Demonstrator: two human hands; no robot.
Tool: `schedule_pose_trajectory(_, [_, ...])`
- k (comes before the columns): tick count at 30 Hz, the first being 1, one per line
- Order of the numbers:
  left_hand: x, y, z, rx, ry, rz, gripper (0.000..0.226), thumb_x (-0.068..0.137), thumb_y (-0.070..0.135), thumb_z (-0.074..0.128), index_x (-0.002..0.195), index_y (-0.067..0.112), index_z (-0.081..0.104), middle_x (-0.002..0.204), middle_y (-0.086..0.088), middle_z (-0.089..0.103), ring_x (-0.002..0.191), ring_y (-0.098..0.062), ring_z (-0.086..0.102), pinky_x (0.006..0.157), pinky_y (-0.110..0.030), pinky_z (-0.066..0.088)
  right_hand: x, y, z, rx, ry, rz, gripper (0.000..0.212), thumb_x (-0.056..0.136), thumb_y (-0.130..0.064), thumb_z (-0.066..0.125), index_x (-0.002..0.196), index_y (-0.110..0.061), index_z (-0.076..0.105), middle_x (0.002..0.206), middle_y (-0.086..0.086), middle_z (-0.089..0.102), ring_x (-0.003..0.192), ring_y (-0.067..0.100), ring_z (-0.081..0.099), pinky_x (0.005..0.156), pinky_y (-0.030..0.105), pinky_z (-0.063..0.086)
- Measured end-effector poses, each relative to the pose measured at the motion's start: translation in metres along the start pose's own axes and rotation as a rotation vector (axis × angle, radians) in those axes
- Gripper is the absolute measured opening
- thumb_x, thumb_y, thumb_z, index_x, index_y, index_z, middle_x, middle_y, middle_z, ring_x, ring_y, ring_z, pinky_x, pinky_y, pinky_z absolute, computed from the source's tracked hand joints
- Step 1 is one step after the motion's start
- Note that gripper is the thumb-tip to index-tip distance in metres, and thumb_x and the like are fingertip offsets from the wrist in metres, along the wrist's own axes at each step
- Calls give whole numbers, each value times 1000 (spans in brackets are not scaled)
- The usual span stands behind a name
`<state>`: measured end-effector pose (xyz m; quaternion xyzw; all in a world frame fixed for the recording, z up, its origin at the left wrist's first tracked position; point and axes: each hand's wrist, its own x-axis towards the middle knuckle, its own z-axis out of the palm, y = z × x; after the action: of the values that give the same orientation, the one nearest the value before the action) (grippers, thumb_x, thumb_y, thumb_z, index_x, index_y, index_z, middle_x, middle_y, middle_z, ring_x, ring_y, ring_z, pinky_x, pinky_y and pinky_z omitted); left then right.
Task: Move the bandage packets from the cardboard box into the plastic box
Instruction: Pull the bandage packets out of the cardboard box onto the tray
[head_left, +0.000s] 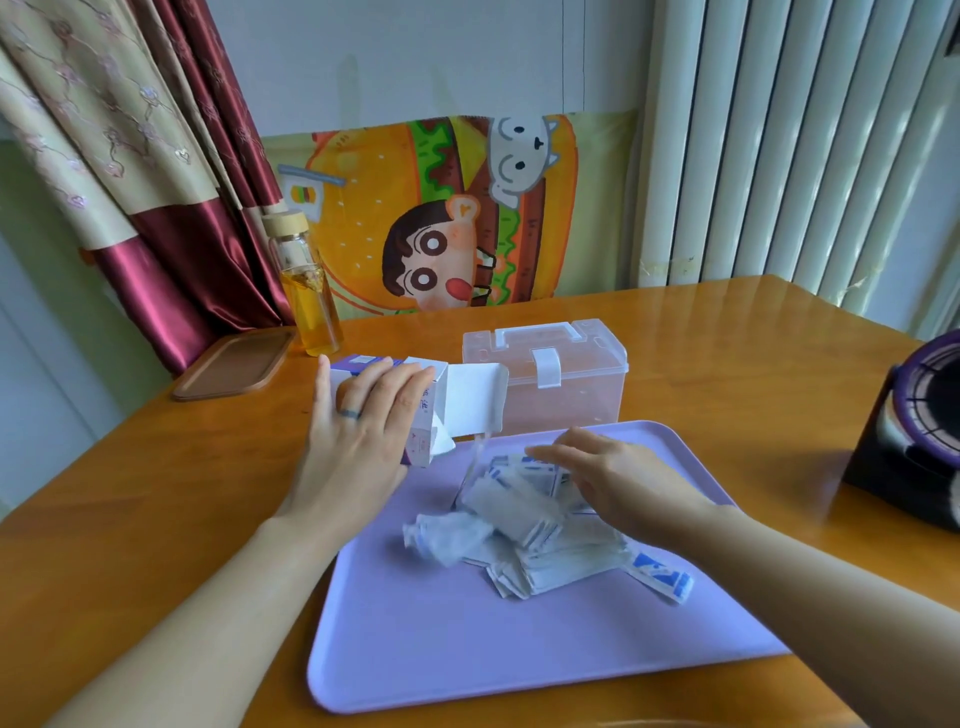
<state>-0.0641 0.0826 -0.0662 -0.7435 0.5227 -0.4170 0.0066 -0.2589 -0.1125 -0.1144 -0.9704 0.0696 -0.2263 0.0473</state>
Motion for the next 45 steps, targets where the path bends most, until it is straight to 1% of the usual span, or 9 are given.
schedule_pose_trajectory(5, [1,-3,-5,-44,84,-23,93,58,21,80,139,7,37,136,-10,45,128,-30,43,109,-64,19,12,-9,-10,45,249,-27,42,71,10,52,96,-17,72,93,-3,67,81,24,61,50,37,52])
schedule_pose_trajectory(8, [1,-2,-9,-88,174,-26,92,62,27,78,140,6,34,138,-9,40,129,-27,42,109,-63,21,24,-36,-23,213,362,8,28,82,-7,58,104,-19,69,97,-7,65,89,16,56,66,25,49])
schedule_pose_trajectory(13, [5,12,-20,-191,321,-25,78,76,37,66,138,6,32,136,-7,37,128,-25,42,110,-62,21,45,-87,-38,483,237,121,47,86,-43,54,130,-29,47,119,-11,57,100,5,51,84,27,46])
schedule_pose_trajectory(17, [3,15,-24,-227,376,3,73,80,35,65,138,6,31,135,-8,38,128,-26,42,110,-61,21,54,-95,-41,483,123,186,48,88,-43,49,133,-30,41,123,-8,56,86,10,54,85,41,48])
schedule_pose_trajectory(21, [2,9,-25,-230,425,13,73,82,39,64,138,7,29,133,-8,38,126,-27,43,110,-61,22,53,-92,-50,780,-20,185,56,83,-44,37,137,-29,41,121,-4,55,78,8,55,87,35,47])
schedule_pose_trajectory(26, [6,12,-25,-239,449,82,67,87,35,61,139,10,26,133,-7,38,126,-26,42,109,-62,23,55,-90,-48,546,46,216,39,89,-34,45,127,-26,48,113,0,60,98,18,55,88,41,46])
schedule_pose_trajectory(33, [6,17,-25,-209,432,161,72,77,34,72,135,9,36,134,-5,39,125,-26,41,108,-64,22,59,-89,-44,632,70,249,29,85,-24,57,112,-29,50,78,-20,55,67,1,54,66,16,46])
schedule_pose_trajectory(38, [-2,22,-22,-183,379,233,81,76,31,70,141,14,24,136,-4,38,126,-24,39,106,-65,24,65,-85,-45,648,-100,156,4,82,-8,57,85,-9,56,64,-1,54,52,4,44,49,16,38])
schedule_pose_trajectory(45, [-6,24,-16,-148,282,225,89,66,33,77,140,13,30,137,-3,38,127,-23,40,108,-64,22,59,-73,-48,695,-247,184,10,86,-17,62,87,-25,56,68,-20,56,63,-4,51,59,5,39])
